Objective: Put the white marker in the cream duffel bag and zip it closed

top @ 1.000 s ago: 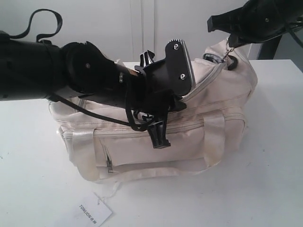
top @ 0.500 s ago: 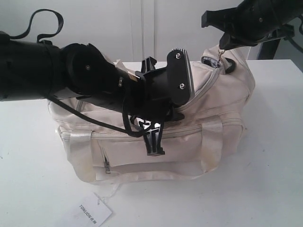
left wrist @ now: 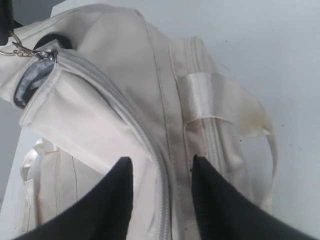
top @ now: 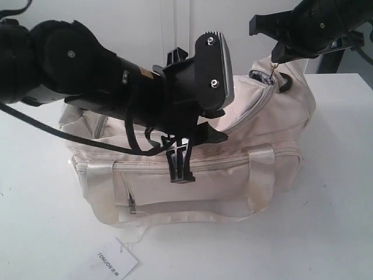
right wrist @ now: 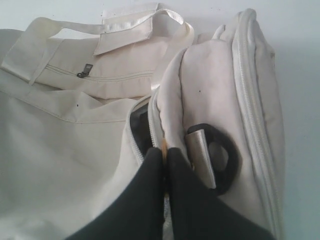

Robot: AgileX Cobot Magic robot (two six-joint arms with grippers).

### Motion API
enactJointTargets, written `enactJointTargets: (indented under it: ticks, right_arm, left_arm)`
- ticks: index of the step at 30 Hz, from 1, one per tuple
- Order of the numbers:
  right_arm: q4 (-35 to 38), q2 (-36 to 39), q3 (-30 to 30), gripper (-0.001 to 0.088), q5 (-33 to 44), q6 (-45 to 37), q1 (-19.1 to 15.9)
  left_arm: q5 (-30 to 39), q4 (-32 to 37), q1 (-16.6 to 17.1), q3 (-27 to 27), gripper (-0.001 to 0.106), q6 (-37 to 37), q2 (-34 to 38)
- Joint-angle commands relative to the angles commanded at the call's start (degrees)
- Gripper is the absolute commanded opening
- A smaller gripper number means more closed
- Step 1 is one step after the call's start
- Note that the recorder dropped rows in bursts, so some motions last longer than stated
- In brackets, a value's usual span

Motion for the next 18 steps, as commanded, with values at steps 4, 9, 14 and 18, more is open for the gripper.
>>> enactJointTargets:
  ticks: [4, 9, 14, 18]
  right_arm:
    - [0.00, 0.00, 0.00, 0.0000, 0.00, 0.00, 0.00]
    - [0.05, 0.00, 0.00, 0.0000, 0.92, 0.00, 0.00]
    - [0.05, 0.00, 0.00, 0.0000, 1.03, 0.00, 0.00]
    - [0.05, 0.00, 0.00, 0.0000, 1.03, 0.00, 0.00]
  left_arm:
    - [-2.47, 0.06, -3.99, 0.00, 0.044, 1.85, 0.76]
    - [-11.30, 0.19, -7.70, 0.00, 0.044, 1.83, 3.61]
    - [-14.48, 0.19, -8.39, 0.00, 0.051, 1.83, 7.59]
    - [-18.26, 0.19, -8.39, -0.10, 0.058, 1.83, 9.98]
